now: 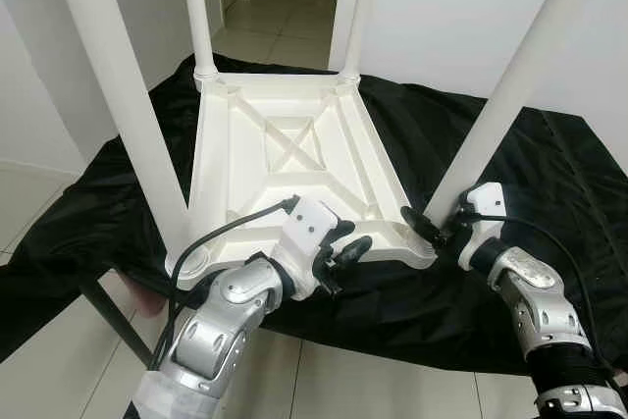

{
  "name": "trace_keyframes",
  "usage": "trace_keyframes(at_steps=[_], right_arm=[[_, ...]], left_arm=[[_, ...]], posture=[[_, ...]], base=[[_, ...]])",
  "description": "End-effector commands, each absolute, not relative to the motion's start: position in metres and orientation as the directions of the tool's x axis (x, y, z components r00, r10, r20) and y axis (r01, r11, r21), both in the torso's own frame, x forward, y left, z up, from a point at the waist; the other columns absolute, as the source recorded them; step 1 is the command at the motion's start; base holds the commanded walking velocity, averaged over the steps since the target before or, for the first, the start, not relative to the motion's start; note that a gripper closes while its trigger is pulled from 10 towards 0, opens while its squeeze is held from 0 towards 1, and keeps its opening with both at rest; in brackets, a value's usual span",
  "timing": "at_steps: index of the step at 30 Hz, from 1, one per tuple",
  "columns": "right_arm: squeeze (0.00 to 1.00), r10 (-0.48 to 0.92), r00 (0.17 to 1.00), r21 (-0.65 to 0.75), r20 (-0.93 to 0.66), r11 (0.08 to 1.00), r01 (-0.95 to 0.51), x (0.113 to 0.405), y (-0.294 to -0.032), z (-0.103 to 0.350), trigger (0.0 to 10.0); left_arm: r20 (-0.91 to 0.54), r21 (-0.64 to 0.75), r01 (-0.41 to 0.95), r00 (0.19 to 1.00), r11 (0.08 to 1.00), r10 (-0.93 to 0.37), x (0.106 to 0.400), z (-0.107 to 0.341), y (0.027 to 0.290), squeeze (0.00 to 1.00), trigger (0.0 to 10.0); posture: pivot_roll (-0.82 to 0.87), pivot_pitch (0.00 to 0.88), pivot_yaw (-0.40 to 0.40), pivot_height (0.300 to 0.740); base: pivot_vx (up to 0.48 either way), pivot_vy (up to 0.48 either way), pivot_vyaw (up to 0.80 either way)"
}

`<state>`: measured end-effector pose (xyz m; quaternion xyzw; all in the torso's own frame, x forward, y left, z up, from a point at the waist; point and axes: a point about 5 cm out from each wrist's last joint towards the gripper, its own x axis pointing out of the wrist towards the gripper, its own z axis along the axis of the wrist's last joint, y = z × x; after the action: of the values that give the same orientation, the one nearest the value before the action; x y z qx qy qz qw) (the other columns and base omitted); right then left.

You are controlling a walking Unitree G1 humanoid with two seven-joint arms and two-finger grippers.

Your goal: Building children table

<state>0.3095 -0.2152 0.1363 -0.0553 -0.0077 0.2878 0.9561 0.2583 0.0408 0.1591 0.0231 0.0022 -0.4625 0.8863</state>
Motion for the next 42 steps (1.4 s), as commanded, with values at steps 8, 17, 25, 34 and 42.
trace_keyframes(at_steps=[8,17,25,34,42], right_arm=[[0.0,0.53,0.848,-0.062,0.002,0.847,-0.529,0.303,-0.214,0.133,0.0],[0.0,0.265,0.963,0.006,0.045,0.964,-0.266,0.304,-0.202,0.14,10.0],[0.0,0.09,0.994,0.064,0.054,0.994,-0.093,0.296,-0.189,0.139,10.0],[0.0,-0.218,0.976,0.155,-0.01,0.964,0.217,0.286,-0.168,0.133,10.0],[0.0,-0.174,0.985,0.159,0.013,0.973,0.169,0.284,-0.158,0.139,10.0]], left_arm=[[-0.033,0.053,0.819,0.573,0.571,-0.819,0.258,0.158,0.043,0.0,10.0],[-0.035,0.039,0.816,0.578,0.576,-0.816,0.255,0.156,0.042,0.0,10.0],[-0.034,0.031,0.809,0.588,0.587,-0.808,0.256,0.156,0.043,0.0,10.0],[-0.018,0.027,0.792,0.61,0.609,-0.792,0.261,0.159,0.044,0.0,10.0],[-0.011,0.025,0.783,0.622,0.622,-0.783,0.263,0.16,0.044,0.0,10.0]], posture=[[-0.01,0.0,-0.082,0.74],[-0.03,0.019,-0.085,0.74],[-0.04,0.025,-0.087,0.74],[-0.04,0.033,-0.085,0.74],[-0.03,0.025,-0.083,0.74]], base=[[0.0,0.0,0.0],[0.0,0.0,0.0],[0.0,0.0,0.0],[0.0,0.0,0.0],[0.0,0.0,0.0]])
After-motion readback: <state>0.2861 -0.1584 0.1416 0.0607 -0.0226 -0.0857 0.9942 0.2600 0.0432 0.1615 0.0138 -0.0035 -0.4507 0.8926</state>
